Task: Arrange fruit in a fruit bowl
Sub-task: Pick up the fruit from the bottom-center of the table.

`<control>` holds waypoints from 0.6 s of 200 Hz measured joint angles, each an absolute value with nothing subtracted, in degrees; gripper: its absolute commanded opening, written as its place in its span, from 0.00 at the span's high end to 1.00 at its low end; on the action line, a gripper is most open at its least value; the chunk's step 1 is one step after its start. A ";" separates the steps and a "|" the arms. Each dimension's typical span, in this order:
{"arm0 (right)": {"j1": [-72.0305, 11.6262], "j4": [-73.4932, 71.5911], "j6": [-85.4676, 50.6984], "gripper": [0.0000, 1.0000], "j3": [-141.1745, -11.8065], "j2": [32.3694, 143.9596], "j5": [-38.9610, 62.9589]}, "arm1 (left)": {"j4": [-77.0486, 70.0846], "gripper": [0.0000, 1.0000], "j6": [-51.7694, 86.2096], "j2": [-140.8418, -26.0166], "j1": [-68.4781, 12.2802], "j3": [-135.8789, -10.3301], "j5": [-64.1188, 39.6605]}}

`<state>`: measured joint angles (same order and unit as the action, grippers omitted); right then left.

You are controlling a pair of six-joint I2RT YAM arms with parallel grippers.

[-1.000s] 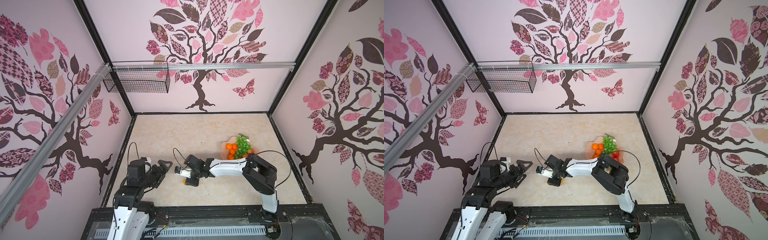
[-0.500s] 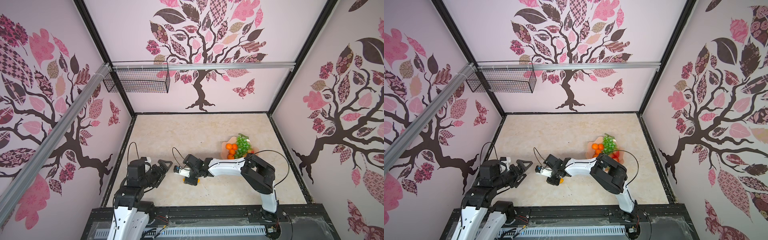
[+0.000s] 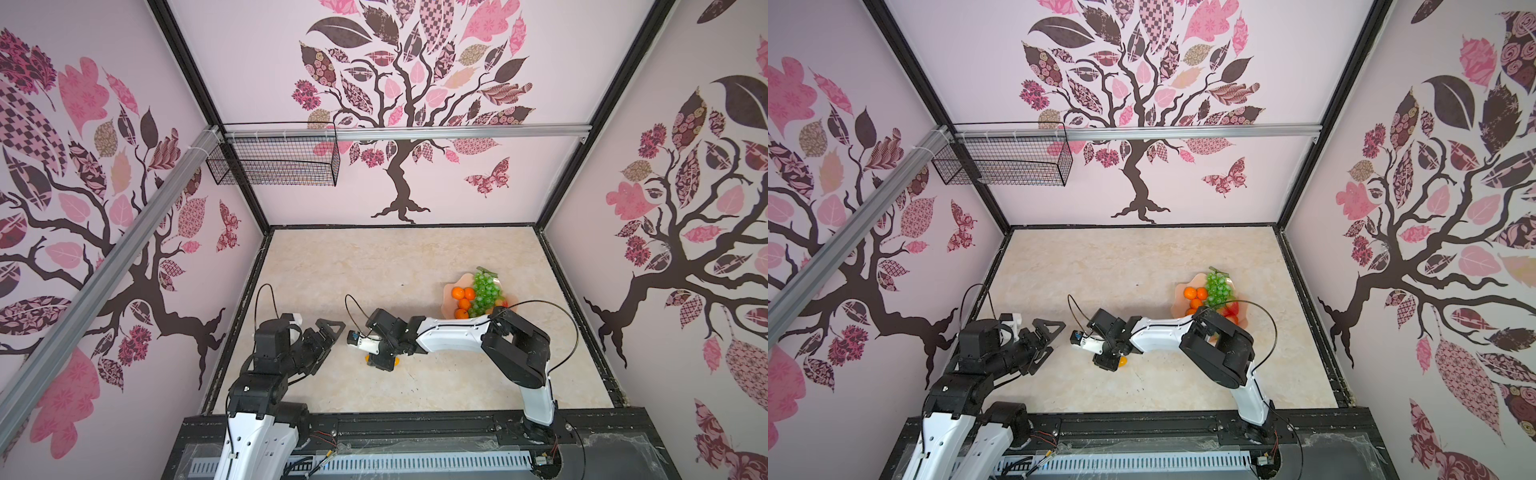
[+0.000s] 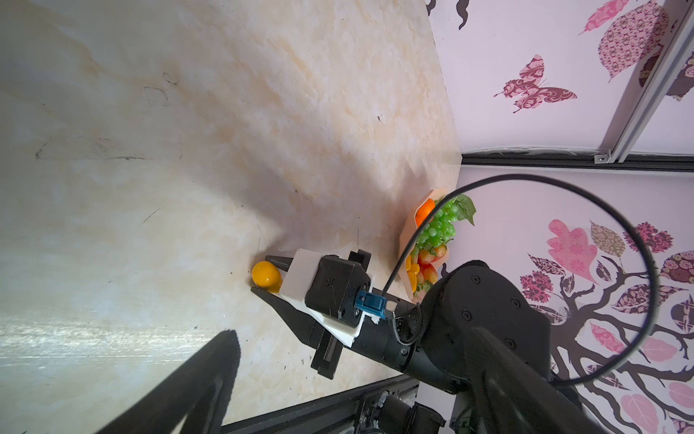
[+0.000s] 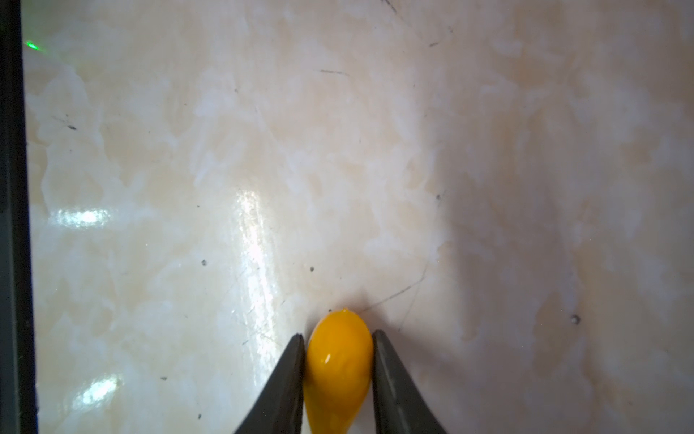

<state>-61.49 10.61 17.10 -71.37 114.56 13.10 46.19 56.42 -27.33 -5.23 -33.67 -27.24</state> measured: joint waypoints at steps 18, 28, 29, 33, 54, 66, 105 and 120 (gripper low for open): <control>-61.49 9.85 16.16 0.68 -70.48 114.10 13.19 | 46.48 0.02 55.09 -27.77 -5.23 -33.76 -26.87; -61.49 9.76 15.35 0.68 -69.89 113.49 13.26 | 46.89 0.02 54.04 -28.49 -5.23 -33.95 -26.52; -61.49 9.74 15.29 0.68 -69.76 113.38 13.26 | 46.94 0.02 53.95 -28.56 -5.23 -33.98 -26.48; -61.49 9.72 15.05 0.68 -69.52 113.06 13.28 | 47.11 0.02 53.65 -28.91 -5.23 -34.17 -26.35; -61.41 9.23 13.23 0.69 -67.42 110.00 13.28 | 47.44 0.02 51.11 -31.18 -5.26 -35.86 -26.02; -61.28 9.13 11.94 0.70 -66.30 107.66 13.28 | 47.53 0.02 49.80 -32.42 -5.52 -37.19 -25.89; -59.92 8.21 7.60 0.70 -63.20 100.25 13.08 | 45.65 0.02 46.59 -36.21 -7.49 -40.18 -26.04; -59.00 8.14 5.74 0.70 -61.08 97.06 12.84 | 44.62 0.02 46.24 -37.74 -8.84 -40.18 -26.13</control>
<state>-59.00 8.14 5.74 -61.08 97.06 12.84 44.62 46.24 -37.74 -8.84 -40.18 -26.13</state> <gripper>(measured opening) 0.302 0.981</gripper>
